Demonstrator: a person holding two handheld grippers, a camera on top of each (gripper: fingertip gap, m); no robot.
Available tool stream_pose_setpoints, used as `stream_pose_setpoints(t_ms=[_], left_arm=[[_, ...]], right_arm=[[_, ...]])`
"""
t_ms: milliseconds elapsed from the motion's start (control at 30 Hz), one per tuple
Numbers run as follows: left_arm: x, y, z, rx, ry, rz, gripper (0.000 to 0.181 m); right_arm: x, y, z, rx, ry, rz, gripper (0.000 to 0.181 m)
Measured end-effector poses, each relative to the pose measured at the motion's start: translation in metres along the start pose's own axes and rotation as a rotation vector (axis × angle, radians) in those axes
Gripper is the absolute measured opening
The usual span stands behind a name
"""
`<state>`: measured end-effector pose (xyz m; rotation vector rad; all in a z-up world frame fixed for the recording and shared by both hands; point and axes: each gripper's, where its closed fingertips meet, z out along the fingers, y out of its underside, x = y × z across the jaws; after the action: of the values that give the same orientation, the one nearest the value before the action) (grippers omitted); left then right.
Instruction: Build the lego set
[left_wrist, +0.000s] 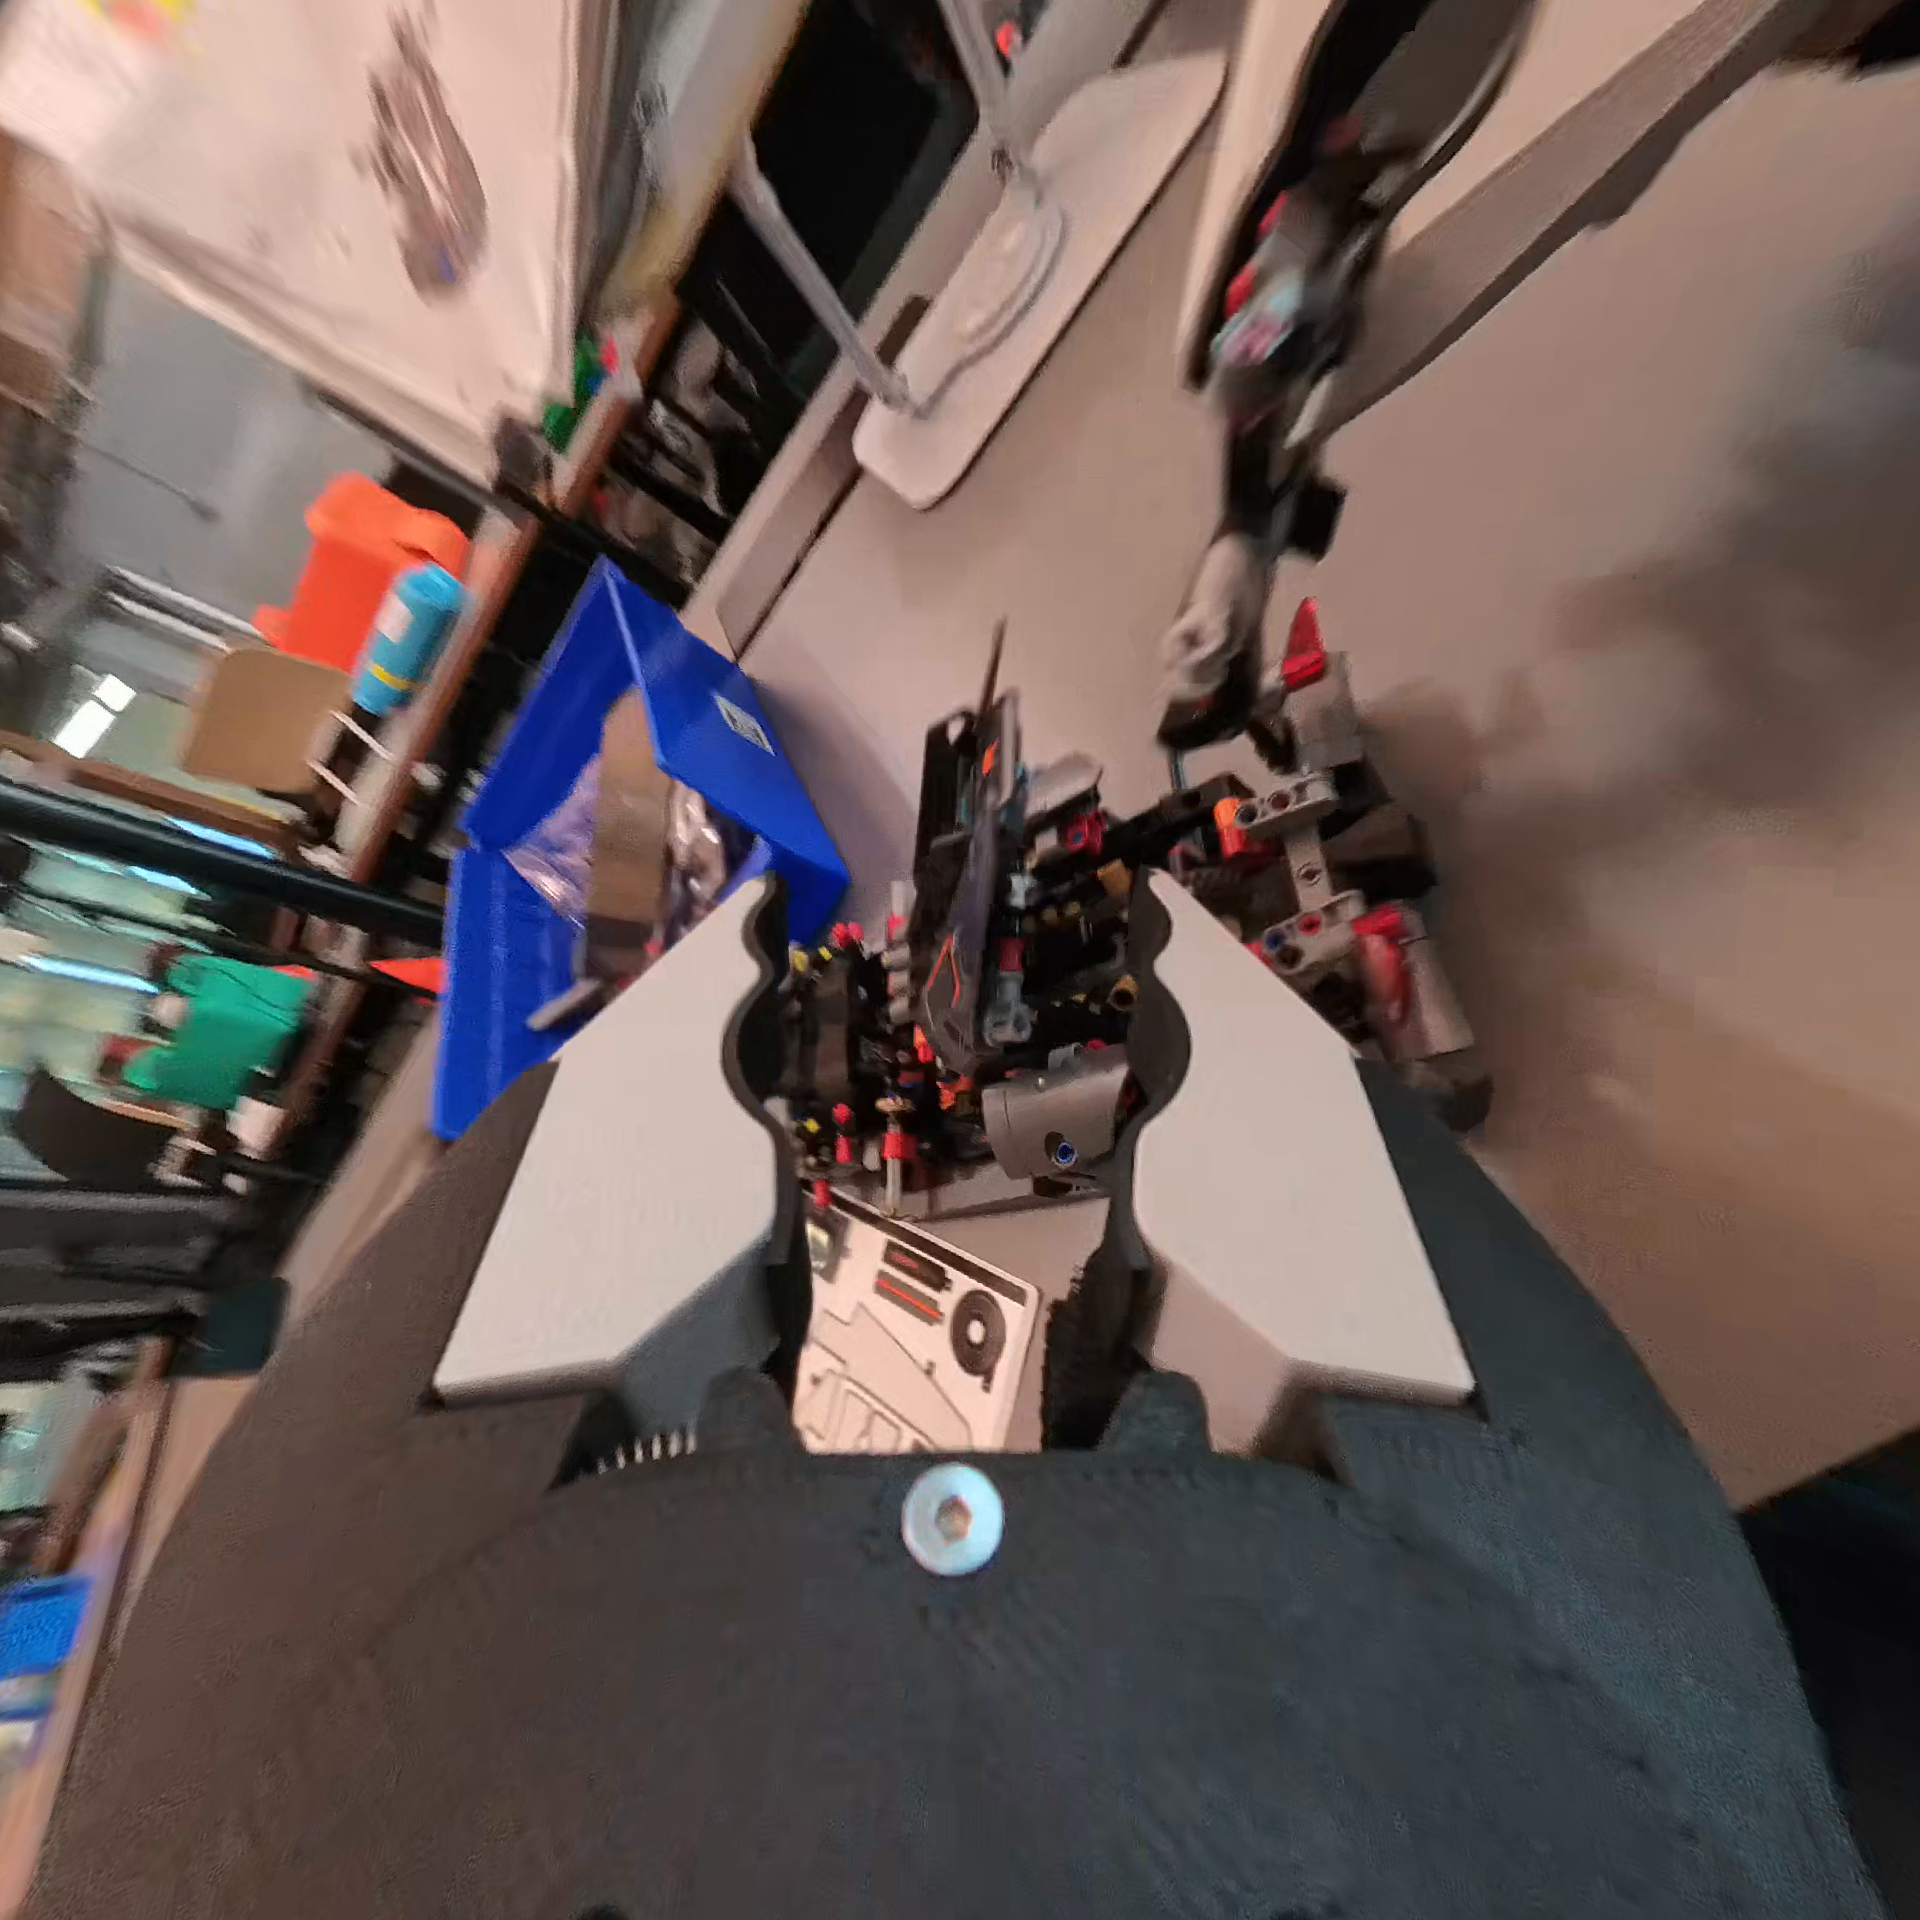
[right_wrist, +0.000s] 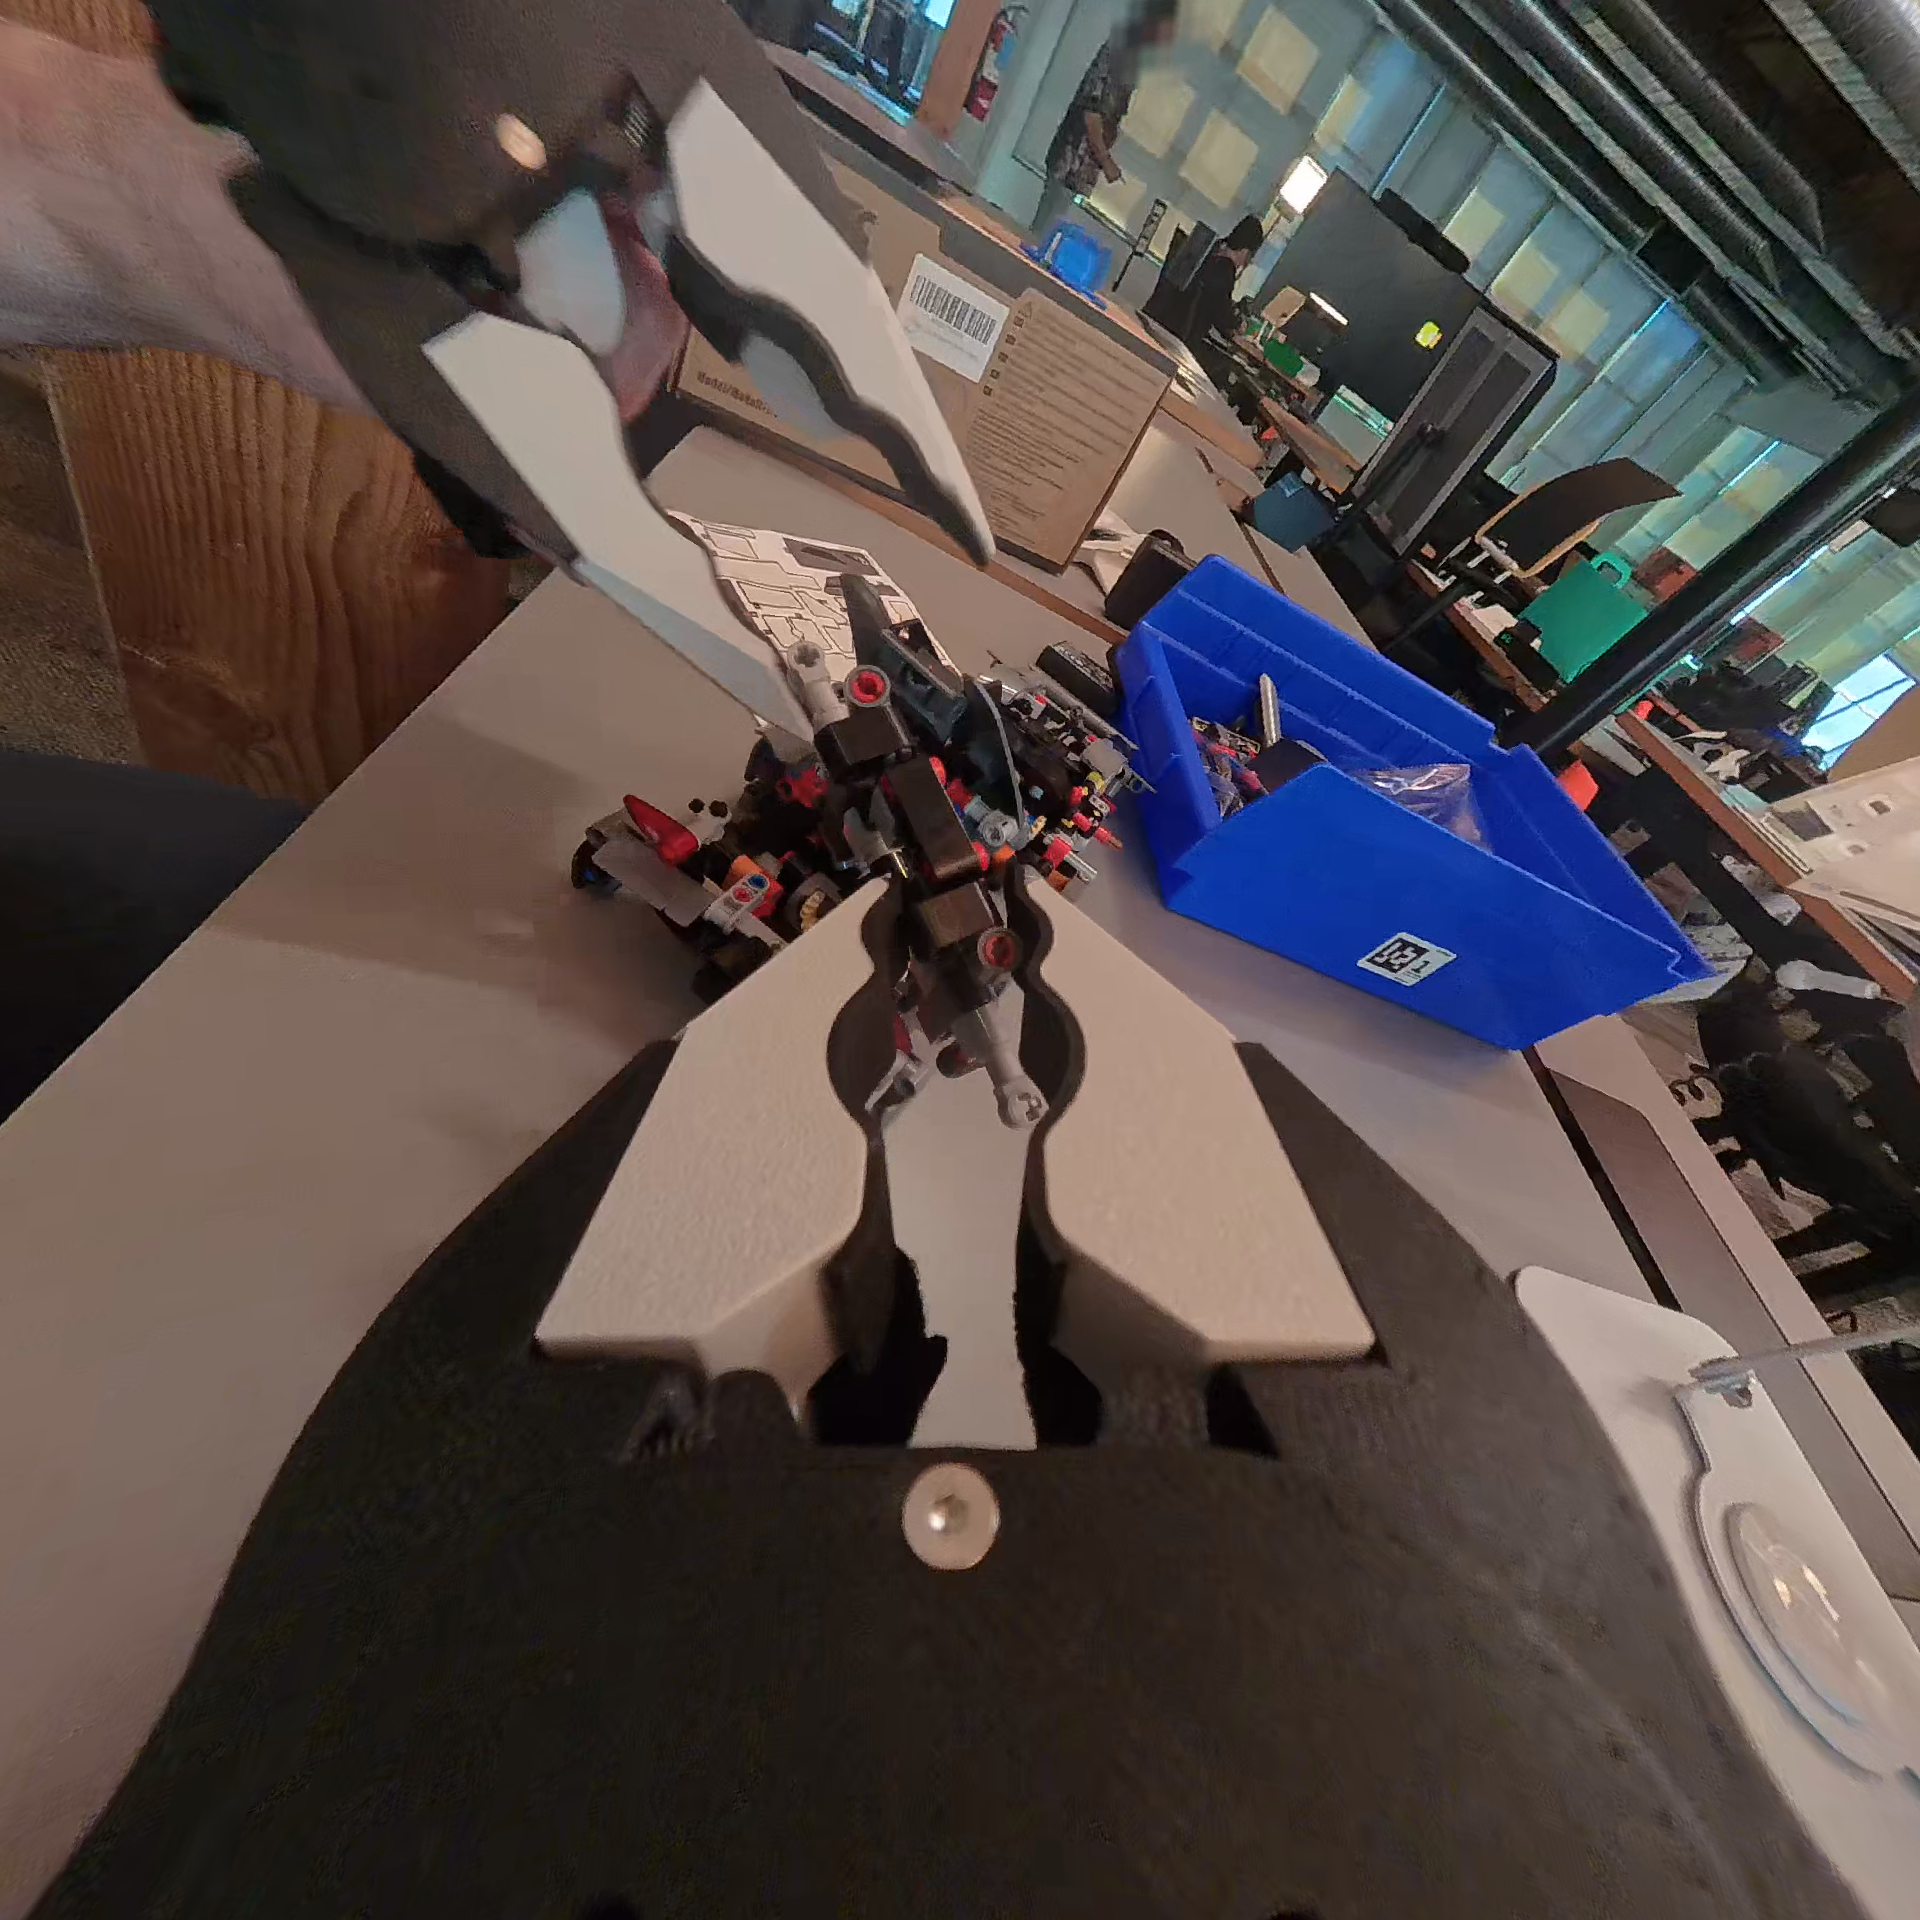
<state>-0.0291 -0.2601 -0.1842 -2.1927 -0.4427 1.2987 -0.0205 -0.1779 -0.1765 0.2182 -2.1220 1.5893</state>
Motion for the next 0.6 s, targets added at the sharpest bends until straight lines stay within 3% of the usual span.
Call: stream_pose_setpoints(t_ms=[100, 167, 600], left_arm=[[0.008, 0.020, 0.019, -0.048, 0.104, -0.091, 0.043], [0.004, 0.020, 0.024, -0.016, 0.087, -0.142, 0.023], [0.023, -0.011, 0.010, 0.083, 0.320, -0.644, 0.019]], right_arm=[[-0.001, 0.003, -0.004, -0.011, -0.004, 0.000, 0.015], [-0.002, 0.004, -0.007, -0.014, -0.005, -0.002, 0.015], [-0.014, 0.004, -0.036, -0.020, -0.032, 0.017, 0.015]])
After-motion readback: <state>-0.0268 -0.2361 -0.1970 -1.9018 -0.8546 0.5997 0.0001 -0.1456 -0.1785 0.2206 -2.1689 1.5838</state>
